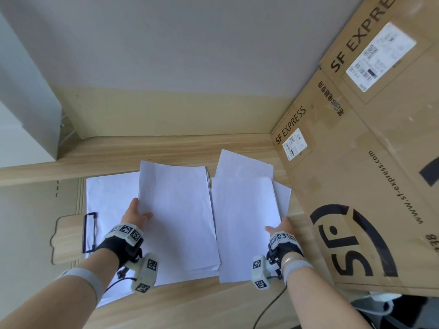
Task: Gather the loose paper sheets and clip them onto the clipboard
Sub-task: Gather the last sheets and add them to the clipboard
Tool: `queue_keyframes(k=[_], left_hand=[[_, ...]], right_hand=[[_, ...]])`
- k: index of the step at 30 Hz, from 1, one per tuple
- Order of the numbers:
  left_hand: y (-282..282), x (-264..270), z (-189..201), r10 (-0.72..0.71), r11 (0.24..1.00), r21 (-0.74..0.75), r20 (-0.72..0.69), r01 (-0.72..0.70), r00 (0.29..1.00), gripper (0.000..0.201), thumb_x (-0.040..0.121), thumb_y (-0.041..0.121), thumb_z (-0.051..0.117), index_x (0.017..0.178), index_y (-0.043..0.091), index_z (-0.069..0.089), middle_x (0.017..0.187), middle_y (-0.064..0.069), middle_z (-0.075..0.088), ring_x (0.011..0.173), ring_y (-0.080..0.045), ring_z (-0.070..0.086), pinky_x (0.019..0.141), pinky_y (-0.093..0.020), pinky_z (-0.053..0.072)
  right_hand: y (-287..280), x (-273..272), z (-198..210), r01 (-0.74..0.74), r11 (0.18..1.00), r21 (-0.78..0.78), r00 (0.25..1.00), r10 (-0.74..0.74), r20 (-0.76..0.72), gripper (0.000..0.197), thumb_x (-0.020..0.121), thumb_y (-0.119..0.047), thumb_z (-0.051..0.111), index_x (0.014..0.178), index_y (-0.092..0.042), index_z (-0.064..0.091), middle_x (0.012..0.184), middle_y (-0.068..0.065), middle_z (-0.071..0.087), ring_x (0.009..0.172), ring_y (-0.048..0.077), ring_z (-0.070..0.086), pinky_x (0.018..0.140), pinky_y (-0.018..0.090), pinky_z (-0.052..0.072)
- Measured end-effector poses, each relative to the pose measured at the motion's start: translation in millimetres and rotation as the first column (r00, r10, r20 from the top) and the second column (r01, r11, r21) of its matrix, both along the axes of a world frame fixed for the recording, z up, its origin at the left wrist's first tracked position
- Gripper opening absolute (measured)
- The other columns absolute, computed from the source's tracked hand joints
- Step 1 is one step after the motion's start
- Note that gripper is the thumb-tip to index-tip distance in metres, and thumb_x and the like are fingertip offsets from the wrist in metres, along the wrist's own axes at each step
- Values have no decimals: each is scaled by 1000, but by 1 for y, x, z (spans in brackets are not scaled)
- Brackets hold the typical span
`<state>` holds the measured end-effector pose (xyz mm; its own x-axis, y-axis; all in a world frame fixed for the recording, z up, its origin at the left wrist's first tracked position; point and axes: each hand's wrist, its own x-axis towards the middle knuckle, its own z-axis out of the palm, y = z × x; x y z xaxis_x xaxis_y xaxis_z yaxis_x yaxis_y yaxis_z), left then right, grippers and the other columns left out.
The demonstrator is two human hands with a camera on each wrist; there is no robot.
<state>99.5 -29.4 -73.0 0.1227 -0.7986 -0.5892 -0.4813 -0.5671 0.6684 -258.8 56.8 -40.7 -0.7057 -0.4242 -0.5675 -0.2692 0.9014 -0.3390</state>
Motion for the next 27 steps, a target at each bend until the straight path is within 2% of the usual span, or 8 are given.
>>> queue_keyframes(k=[3, 5, 8, 13, 16, 19, 23, 27], left_hand=[[-1, 1, 0, -6, 1000, 1, 7, 6, 1000, 26, 87, 5, 57, 101, 15, 37, 100, -12, 55, 87, -29, 54, 79, -40, 45], [-2, 2, 0, -10, 1000, -7, 19, 10, 1000, 26, 86, 4, 57, 100, 14, 37, 101, -15, 57, 86, -29, 54, 77, -39, 44], [-1, 1, 1, -9, 1000, -12, 22, 10, 1000, 25, 87, 4, 57, 104, 10, 40, 105, -20, 59, 85, -29, 53, 75, -37, 43], [-1, -1, 0, -13, 1000, 0, 33, 13, 999, 36, 87, 5, 56, 120, 6, 41, 111, -22, 60, 96, -37, 59, 77, -38, 44], [-3, 0, -3, -8, 1000, 16, 30, 7, 1000, 35, 88, 3, 53, 121, 6, 41, 111, -22, 60, 97, -38, 59, 81, -41, 46], [-4, 3, -6, -12, 999, 33, 22, 12, 1000, 34, 91, 3, 47, 124, 3, 39, 109, -23, 58, 106, -43, 57, 89, -44, 45], [-4, 0, -1, 25, 999, 37, -19, -24, 1000, 45, 98, 24, 41, 136, 0, 34, 140, -25, 44, 128, -40, 44, 107, -44, 32], [-5, 1, 0, -7, 998, 66, -15, 8, 1000, 49, 84, 13, 64, 126, 2, 40, 125, -24, 56, 112, -39, 56, 95, -45, 45]], right_hand=[[0, -12, 7, -15, 997, -70, 999, 18, 34, 38, 94, -8, 50, 128, 8, 49, 126, 24, 57, 107, 33, 58, 88, 36, 44], [-1, -24, 17, -23, 988, -154, 1000, 23, 0, 30, 94, -12, 49, 117, 4, 58, 108, 20, 63, 88, 28, 56, 78, 31, 43], [-8, -34, 32, -13, 963, -271, 999, 1, -45, 28, 92, -18, 51, 113, -1, 60, 94, 10, 59, 83, 25, 54, 76, 27, 40], [-37, 5, 27, -83, 948, -307, 993, 103, 51, 30, 91, -12, 51, 116, 1, 59, 108, 19, 64, 88, 22, 52, 82, 34, 45], [-46, 55, 8, -180, 946, -269, 975, 208, 80, 30, 91, -10, 50, 117, 2, 59, 116, 23, 63, 88, 22, 53, 77, 29, 41], [-47, 100, -3, -272, 940, -207, 948, 299, 110, 31, 92, -12, 48, 117, 1, 59, 121, 20, 62, 105, 30, 60, 85, 30, 45], [-46, 133, -6, -325, 935, -144, 929, 344, 134, 31, 93, -14, 46, 120, -1, 57, 126, 17, 60, 115, 30, 57, 91, 28, 44], [-49, 132, -5, -320, 936, -149, 931, 340, 134, 29, 91, -16, 50, 116, -4, 58, 120, 16, 63, 110, 29, 59, 87, 28, 45]])
